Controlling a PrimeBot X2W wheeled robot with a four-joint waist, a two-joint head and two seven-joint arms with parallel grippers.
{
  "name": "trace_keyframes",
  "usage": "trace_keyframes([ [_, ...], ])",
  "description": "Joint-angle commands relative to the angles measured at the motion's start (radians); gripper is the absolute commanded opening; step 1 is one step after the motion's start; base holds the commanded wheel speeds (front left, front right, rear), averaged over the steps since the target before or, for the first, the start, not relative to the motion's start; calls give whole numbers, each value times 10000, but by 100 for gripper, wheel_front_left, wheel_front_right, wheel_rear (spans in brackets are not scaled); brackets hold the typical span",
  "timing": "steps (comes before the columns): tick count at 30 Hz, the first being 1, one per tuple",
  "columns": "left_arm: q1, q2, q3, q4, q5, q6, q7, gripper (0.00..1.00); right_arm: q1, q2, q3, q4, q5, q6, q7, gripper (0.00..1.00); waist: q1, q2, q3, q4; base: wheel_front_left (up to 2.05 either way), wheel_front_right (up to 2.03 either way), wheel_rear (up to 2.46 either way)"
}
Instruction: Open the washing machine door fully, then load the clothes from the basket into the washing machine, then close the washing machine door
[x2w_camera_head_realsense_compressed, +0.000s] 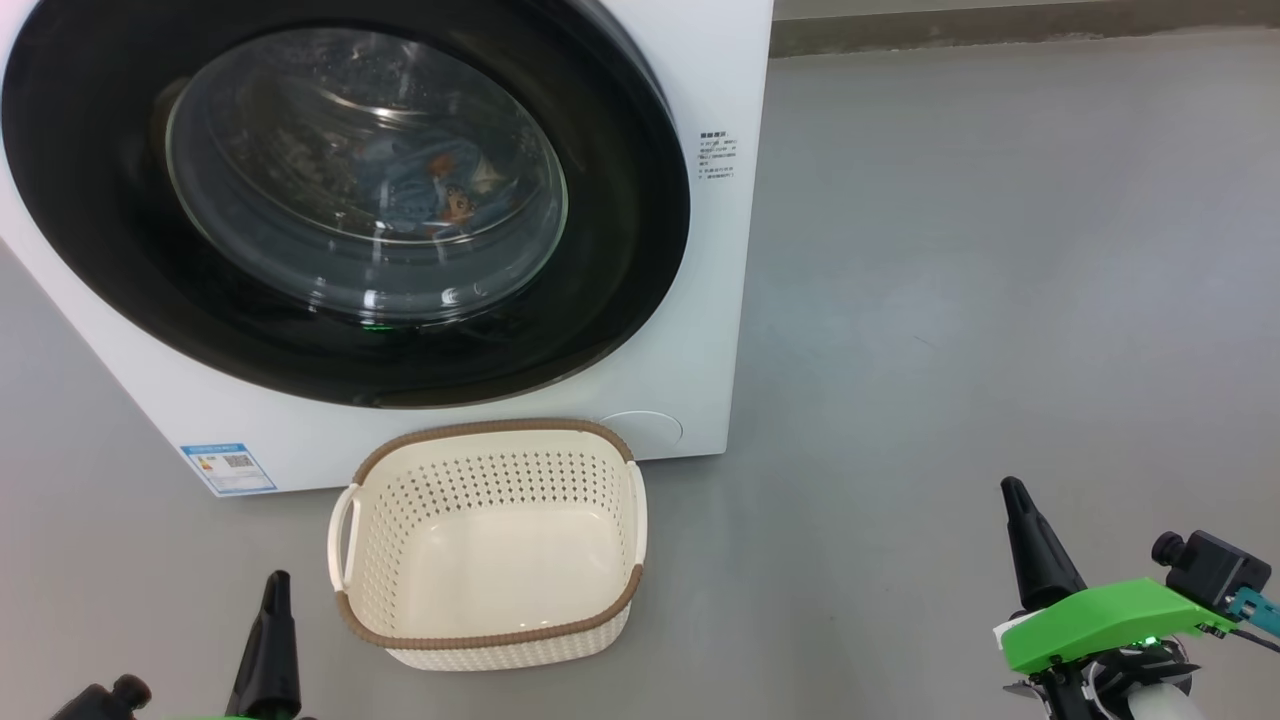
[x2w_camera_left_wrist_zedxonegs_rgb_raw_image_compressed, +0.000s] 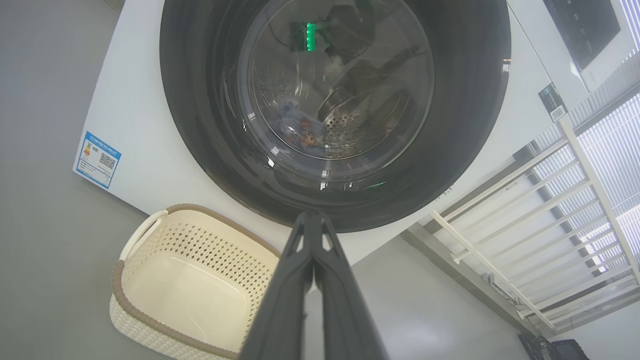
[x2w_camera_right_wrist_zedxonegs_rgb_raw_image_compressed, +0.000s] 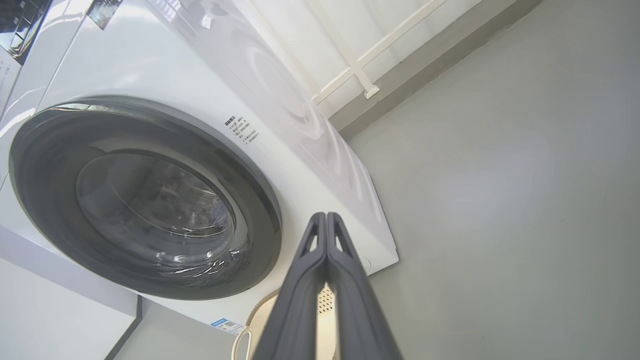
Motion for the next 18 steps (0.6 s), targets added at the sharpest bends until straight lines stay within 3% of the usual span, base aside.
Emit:
trace_keyframes([
  [1, -460, 91, 226, -165, -273, 10, 76, 0, -217, -82, -76, -299, 271, -9, 76, 0, -1, 0, -2, 2, 0, 0, 0],
  [18, -572, -47, 506, -116, -1706, 8, 572, 0, -186, -21, -399, -453, 1958, -13, 574, 0, -1, 0, -28, 18, 0, 0, 0],
])
